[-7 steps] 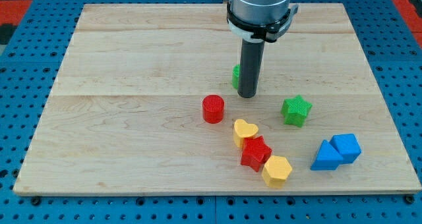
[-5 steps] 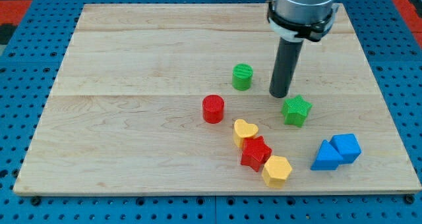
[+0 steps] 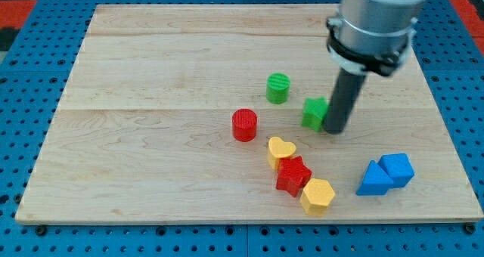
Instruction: Push the green star into the green circle
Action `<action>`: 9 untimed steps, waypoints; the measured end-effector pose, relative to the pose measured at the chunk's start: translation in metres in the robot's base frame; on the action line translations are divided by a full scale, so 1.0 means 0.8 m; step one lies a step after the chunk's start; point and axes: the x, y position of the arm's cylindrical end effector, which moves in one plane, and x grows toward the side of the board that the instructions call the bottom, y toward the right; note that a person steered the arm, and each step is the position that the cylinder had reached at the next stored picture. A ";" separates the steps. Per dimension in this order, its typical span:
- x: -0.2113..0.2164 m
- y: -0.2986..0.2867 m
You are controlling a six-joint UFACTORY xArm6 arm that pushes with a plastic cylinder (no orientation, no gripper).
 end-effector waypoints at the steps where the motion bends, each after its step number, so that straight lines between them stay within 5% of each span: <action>1: -0.048 -0.055; 3: -0.059 -0.052; 4: -0.062 -0.109; 7: -0.039 0.098; 9: 0.074 0.223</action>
